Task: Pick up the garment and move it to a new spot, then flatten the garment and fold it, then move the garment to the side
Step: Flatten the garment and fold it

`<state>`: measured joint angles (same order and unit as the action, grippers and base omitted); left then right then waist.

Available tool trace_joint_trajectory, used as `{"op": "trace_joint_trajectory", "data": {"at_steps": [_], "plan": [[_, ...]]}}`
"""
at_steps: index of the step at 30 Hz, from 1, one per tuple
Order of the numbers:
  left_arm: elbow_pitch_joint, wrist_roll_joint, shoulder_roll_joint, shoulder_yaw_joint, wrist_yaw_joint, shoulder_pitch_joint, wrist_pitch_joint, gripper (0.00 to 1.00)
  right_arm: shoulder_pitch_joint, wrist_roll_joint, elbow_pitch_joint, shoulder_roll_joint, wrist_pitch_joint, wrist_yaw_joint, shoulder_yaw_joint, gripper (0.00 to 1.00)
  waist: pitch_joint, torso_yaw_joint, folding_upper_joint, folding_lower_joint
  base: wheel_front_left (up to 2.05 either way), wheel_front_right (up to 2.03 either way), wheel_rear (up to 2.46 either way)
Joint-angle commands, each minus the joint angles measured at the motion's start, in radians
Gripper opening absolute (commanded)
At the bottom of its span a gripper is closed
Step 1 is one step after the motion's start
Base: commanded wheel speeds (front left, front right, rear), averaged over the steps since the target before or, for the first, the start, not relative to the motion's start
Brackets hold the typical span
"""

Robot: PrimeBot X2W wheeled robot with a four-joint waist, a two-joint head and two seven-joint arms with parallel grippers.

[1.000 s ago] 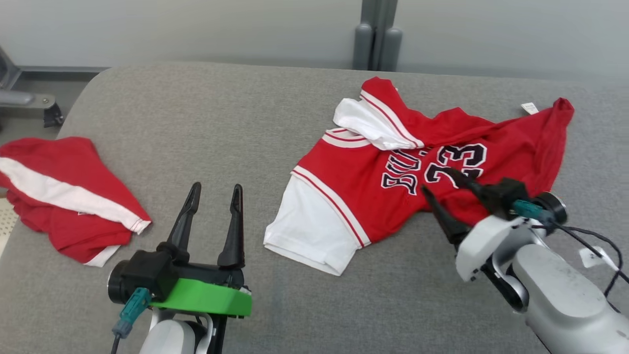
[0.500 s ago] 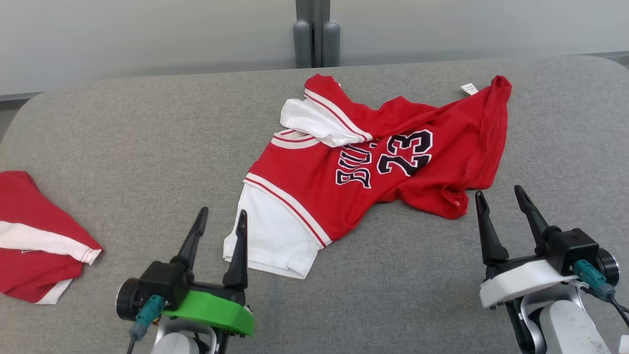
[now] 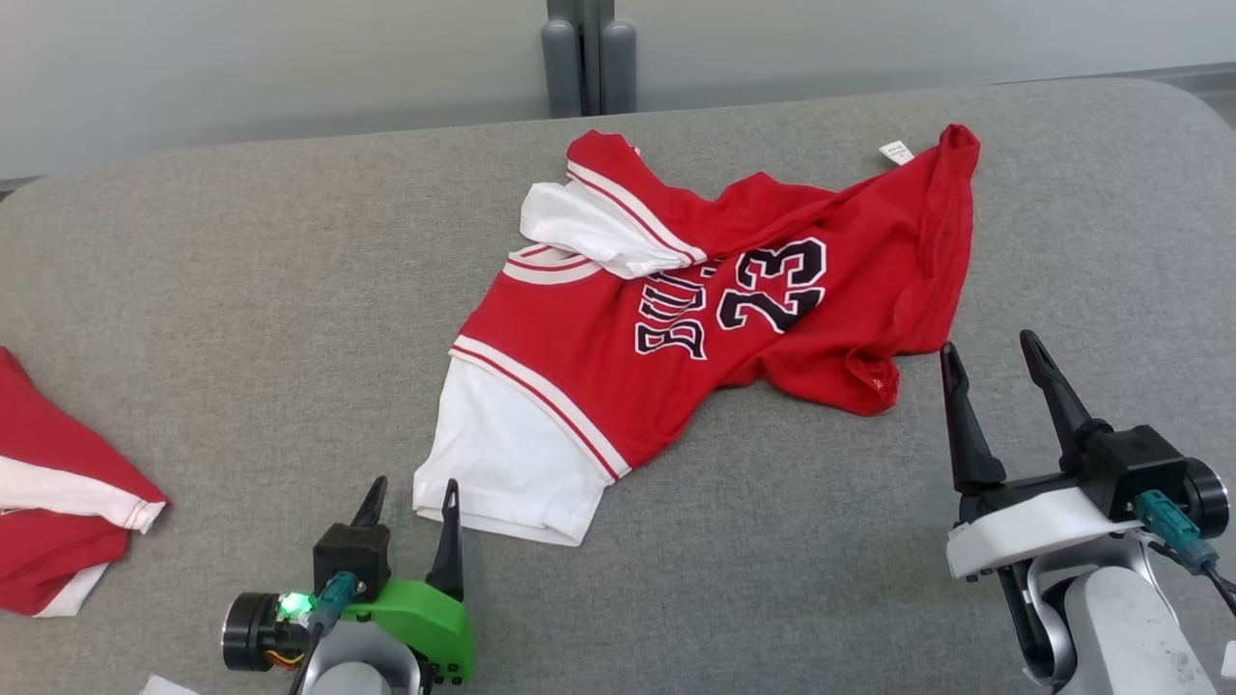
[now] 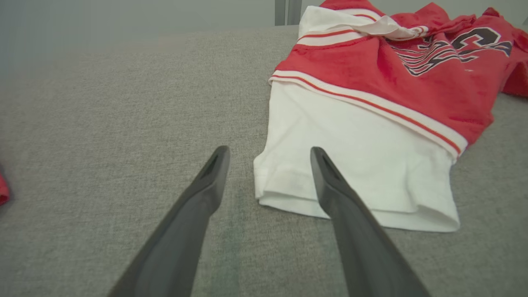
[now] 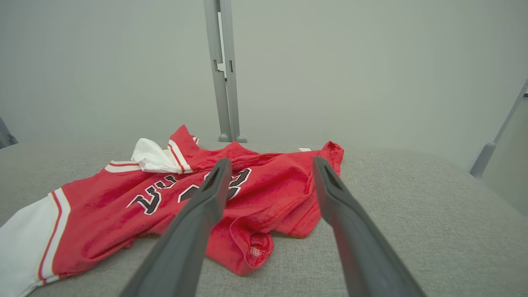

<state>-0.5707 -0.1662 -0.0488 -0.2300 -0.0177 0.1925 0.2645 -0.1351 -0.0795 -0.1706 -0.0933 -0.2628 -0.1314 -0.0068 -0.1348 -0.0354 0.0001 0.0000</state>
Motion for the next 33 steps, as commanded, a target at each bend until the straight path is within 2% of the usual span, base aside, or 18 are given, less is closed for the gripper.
{"op": "trace_joint_trajectory", "data": {"at_steps": [1, 8, 12, 13, 14, 19, 25, 33], "plan": [[-0.028, 0.002, -0.004, 0.006, -0.013, 0.019, 0.000, 1.00, -0.010, 0.004, 0.006, -0.002, -0.003, 0.001, -0.003, 1.00, -0.015, -0.014, -0.0001, 0.0000, 0.00, 0.00, 0.00], [-0.138, 0.020, -0.004, 0.023, -0.035, 0.076, 0.000, 1.00, -0.015, 0.013, 0.006, 0.004, -0.003, 0.001, -0.006, 1.00, -0.035, -0.034, -0.0001, 0.0000, 0.00, 0.00, 0.00], [-0.190, 0.019, -0.004, 0.015, -0.013, 0.088, -0.001, 1.00, -0.017, 0.016, 0.007, 0.009, -0.003, 0.001, -0.010, 1.00, -0.041, -0.036, -0.0001, 0.0000, 0.00, 0.00, 0.00], [-0.201, 0.015, -0.004, 0.014, -0.008, 0.090, -0.002, 0.18, -0.018, 0.018, 0.006, 0.010, -0.003, 0.001, -0.010, 1.00, -0.042, -0.036, -0.0001, 0.0000, 0.00, 0.00, 0.00], [-0.207, 0.015, -0.004, 0.011, -0.003, 0.095, -0.002, 0.00, -0.018, 0.020, 0.003, 0.011, -0.003, 0.001, -0.010, 1.00, -0.042, -0.035, -0.0001, 0.0000, 0.00, 0.00, 0.00], [-0.140, 0.015, -0.005, 0.021, -0.005, 0.094, -0.001, 0.00, -0.006, 0.001, -0.051, 0.014, 0.007, 0.001, 0.013, 1.00, -0.041, -0.016, -0.0001, 0.0000, 0.00, 0.00, 0.00], [0.028, 0.005, -0.004, 0.045, -0.007, 0.060, 0.000, 0.00, -0.014, -0.029, -0.166, 0.000, 0.046, 0.002, 0.033, 1.00, -0.036, 0.036, -0.0001, 0.0000, 0.00, 0.00, 0.00], [0.169, 0.002, -0.004, 0.016, 0.005, 0.022, 0.000, 0.00, -0.086, 0.033, -0.327, 0.001, 0.081, 0.002, 0.010, 1.00, -0.041, 0.096, -0.0001, 0.0000, 0.00, 0.00, 0.00]]}}
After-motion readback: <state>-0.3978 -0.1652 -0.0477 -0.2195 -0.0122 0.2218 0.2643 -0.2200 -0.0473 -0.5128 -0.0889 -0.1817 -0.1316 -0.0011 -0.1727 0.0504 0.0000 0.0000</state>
